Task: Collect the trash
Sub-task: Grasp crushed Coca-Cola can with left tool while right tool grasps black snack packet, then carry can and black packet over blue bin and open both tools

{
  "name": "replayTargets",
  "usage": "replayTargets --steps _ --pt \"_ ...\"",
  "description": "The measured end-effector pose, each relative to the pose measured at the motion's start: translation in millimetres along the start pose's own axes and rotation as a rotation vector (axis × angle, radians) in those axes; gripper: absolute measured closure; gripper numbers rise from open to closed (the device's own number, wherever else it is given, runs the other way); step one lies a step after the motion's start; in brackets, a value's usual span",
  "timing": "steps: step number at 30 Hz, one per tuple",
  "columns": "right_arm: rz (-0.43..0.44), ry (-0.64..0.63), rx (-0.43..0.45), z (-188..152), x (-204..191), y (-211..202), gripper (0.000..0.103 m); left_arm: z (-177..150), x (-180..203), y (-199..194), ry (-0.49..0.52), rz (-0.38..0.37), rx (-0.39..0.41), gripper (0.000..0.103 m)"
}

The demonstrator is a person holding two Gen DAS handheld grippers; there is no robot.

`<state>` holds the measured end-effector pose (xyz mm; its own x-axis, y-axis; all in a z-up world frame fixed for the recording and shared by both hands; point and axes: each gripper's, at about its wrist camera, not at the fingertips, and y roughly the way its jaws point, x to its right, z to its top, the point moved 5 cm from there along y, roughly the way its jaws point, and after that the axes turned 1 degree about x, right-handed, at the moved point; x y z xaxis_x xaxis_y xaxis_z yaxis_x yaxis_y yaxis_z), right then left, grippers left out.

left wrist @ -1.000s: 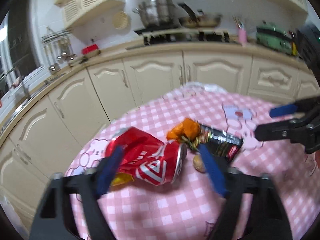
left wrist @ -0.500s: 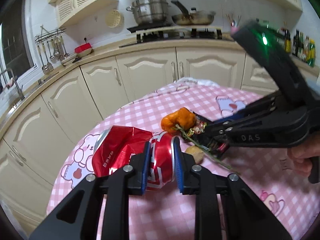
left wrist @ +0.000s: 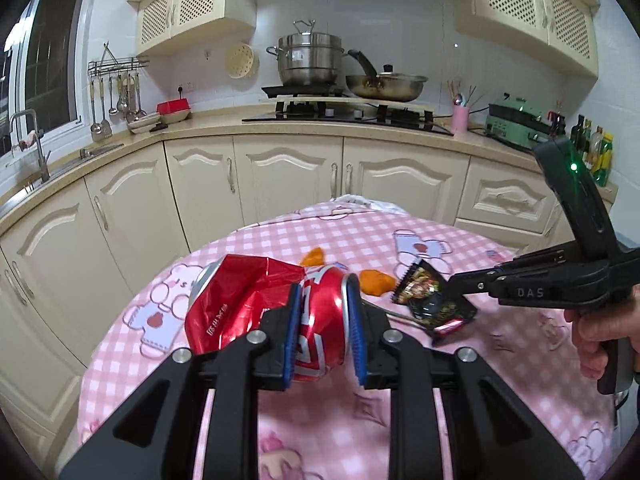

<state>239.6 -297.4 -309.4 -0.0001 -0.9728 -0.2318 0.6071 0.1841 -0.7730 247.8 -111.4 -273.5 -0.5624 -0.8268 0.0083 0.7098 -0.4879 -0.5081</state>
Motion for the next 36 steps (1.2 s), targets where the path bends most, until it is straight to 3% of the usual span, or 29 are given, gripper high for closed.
replayTargets --steps 7,8,9,10,11,15,19,22,23,26,36 --pt "0.019 0.045 0.002 -12 7 -18 0.099 -12 17 -26 -0.016 -0.017 0.007 0.082" --pt "0.012 0.064 -0.01 -10 10 -15 0.093 -13 19 -30 -0.018 -0.016 0.008 0.082" --pt "0.014 0.078 -0.011 -8 11 -12 0.062 -15 20 -34 -0.024 -0.016 0.007 0.082" --pt "0.015 0.084 0.004 -7 11 -12 0.04 -17 21 -37 -0.031 -0.018 0.006 0.082" --pt "0.01 0.077 0.024 -4 9 -10 0.026 -18 22 -39 -0.035 -0.018 0.004 0.082" --pt "-0.001 0.069 0.005 8 0 14 0.029 -22 26 -48 -0.032 -0.012 0.0 0.082" --pt "-0.011 0.068 -0.033 15 -5 38 0.041 -22 29 -55 -0.028 -0.011 0.002 0.082" --pt "-0.087 0.011 -0.052 15 -9 51 0.058 -22 31 -57 -0.018 -0.01 0.003 0.082" --pt "-0.118 -0.012 -0.049 15 -10 51 0.07 -21 31 -57 -0.015 -0.01 0.004 0.082" --pt "-0.071 0.014 -0.05 9 -8 44 0.08 -21 32 -61 -0.019 -0.013 0.011 0.082" --pt "0.0 0.117 0.094 -14 26 -22 0.082 -11 53 -66 -0.005 -0.059 0.042 0.082"
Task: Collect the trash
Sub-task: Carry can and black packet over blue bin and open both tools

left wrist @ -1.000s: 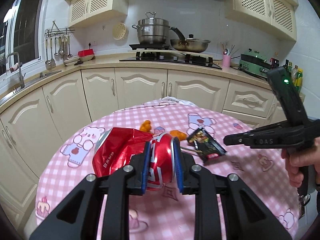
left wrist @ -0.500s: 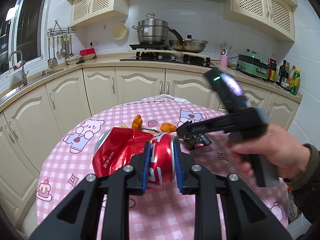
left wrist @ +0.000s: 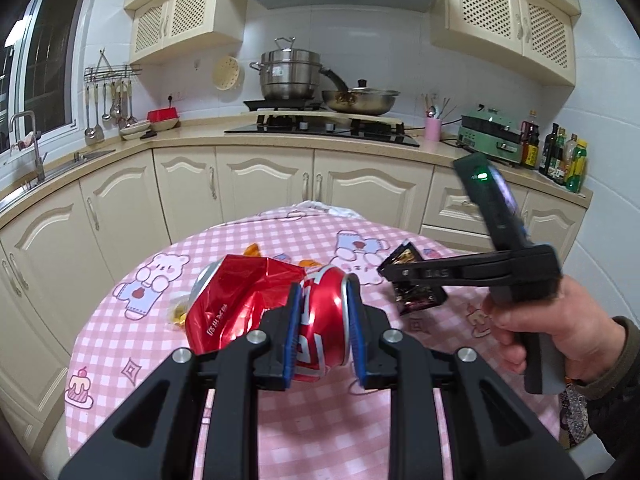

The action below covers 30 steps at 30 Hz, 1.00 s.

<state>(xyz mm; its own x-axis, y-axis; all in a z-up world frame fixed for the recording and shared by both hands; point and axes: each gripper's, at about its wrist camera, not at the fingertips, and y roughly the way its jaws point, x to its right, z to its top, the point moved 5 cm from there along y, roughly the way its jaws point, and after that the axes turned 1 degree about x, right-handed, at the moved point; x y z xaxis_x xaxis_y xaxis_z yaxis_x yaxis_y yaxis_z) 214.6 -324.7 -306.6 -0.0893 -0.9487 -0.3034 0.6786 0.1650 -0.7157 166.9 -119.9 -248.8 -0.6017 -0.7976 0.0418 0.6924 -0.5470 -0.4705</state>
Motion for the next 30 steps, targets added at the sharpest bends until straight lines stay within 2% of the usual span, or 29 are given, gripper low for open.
replayTargets --steps 9,14,18,22,27,30 --pt "0.029 0.038 0.112 8 23 -75 0.082 19 48 -2 0.043 -0.075 0.035 0.082" --pt "0.026 0.07 0.178 5 49 -121 0.082 34 93 3 0.084 -0.143 0.051 0.082" --pt "-0.013 0.116 0.232 -4 84 -162 0.082 43 143 11 0.136 -0.22 0.056 0.082" --pt "-0.084 0.193 0.265 -26 141 -203 0.082 46 200 27 0.181 -0.309 0.034 0.082" --pt "-0.193 0.312 0.277 -63 213 -236 0.082 36 280 52 0.215 -0.456 -0.028 0.082" --pt "-0.247 0.399 0.27 -89 257 -245 0.082 22 322 68 0.245 -0.509 -0.085 0.082"
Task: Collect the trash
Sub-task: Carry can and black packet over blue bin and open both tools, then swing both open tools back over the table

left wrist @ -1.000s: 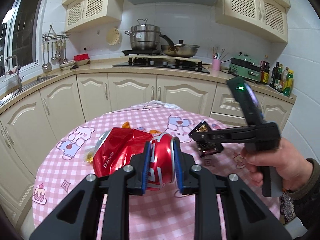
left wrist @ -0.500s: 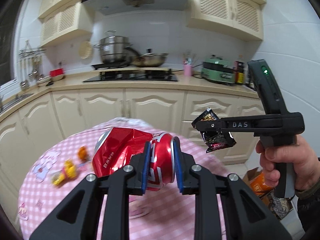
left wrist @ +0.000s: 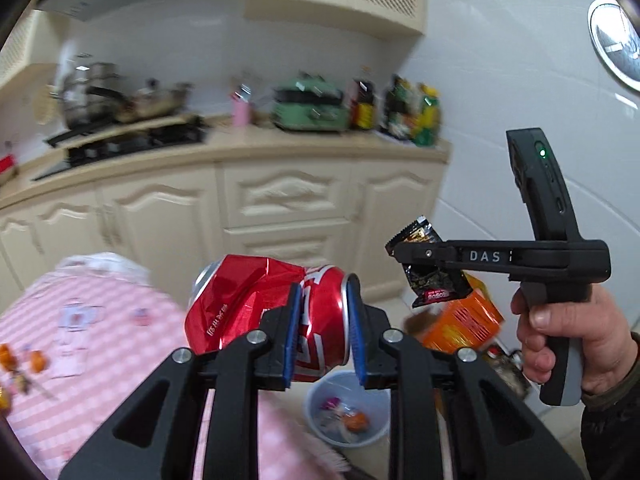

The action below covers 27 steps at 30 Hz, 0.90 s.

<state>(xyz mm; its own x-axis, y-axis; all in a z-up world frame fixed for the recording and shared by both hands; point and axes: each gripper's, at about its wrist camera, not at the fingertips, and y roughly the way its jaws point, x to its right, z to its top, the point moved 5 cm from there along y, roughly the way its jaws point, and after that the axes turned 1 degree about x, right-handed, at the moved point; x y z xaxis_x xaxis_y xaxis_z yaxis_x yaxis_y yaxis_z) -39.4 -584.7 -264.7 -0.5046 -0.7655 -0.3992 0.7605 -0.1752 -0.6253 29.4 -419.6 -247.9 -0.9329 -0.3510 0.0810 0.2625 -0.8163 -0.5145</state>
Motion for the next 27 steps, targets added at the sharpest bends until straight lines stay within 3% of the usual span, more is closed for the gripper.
replayTargets --steps 6,14,15,16,17,18,20,27 --pt "-0.113 0.124 -0.094 -29 82 25 0.082 -24 46 83 0.012 -0.108 -0.173 0.082" --pt "-0.113 0.257 -0.225 -69 132 74 0.079 -62 68 159 -0.001 -0.127 -0.368 0.081" --pt "-0.116 0.283 -0.242 -73 139 80 0.076 -65 69 165 -0.001 -0.129 -0.383 0.081" --pt "-0.125 0.295 -0.251 -76 142 83 0.067 -64 69 169 0.0 -0.13 -0.392 0.071" --pt "-0.137 0.308 -0.247 -77 149 84 0.031 -65 68 173 0.004 -0.117 -0.396 0.052" --pt "-0.143 0.317 -0.234 -77 151 83 0.022 -64 67 173 0.006 -0.096 -0.384 0.043" --pt "-0.13 0.33 -0.232 -76 155 82 0.022 -61 63 171 0.007 -0.06 -0.359 0.023" --pt "-0.178 0.302 -0.227 -73 153 76 0.006 -51 43 163 -0.022 0.01 -0.342 0.016"
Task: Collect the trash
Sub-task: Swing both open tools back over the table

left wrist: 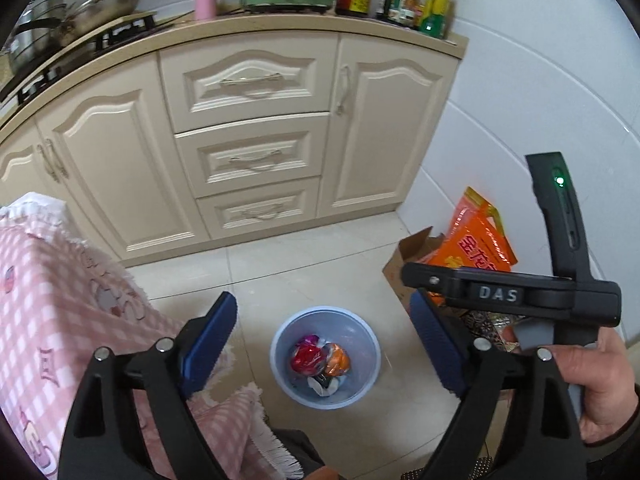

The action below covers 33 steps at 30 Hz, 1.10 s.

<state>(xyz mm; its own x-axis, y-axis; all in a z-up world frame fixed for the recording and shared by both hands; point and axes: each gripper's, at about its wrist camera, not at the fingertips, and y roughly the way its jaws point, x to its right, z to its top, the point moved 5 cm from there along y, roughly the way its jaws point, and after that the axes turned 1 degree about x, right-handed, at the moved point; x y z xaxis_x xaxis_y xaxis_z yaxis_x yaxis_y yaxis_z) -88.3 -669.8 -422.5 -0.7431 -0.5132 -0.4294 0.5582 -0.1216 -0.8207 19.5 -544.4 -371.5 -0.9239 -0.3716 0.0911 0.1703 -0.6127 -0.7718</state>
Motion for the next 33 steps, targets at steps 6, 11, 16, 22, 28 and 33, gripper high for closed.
replayTargets --steps 6,11,16,22,28,33 --pt "-0.016 -0.025 0.018 1 -12 -8 0.006 0 -10 -23 -0.016 0.024 0.034 0.014" --pt "-0.014 -0.049 0.038 4 -27 -20 0.006 3 -17 -42 -0.028 0.029 0.069 0.014" --pt "-0.019 -0.074 0.066 8 -45 -35 0.006 4 -24 -62 -0.037 0.037 0.101 0.013" --pt "0.0 -0.114 0.103 11 -75 -54 0.006 4 -37 -91 -0.07 0.048 0.149 0.013" --pt "0.055 -0.212 0.134 10 -134 -71 0.006 -2 -67 -136 -0.121 0.078 0.214 0.013" --pt "0.118 -0.292 0.139 2 -189 -76 0.006 -11 -103 -175 -0.173 0.145 0.263 0.013"
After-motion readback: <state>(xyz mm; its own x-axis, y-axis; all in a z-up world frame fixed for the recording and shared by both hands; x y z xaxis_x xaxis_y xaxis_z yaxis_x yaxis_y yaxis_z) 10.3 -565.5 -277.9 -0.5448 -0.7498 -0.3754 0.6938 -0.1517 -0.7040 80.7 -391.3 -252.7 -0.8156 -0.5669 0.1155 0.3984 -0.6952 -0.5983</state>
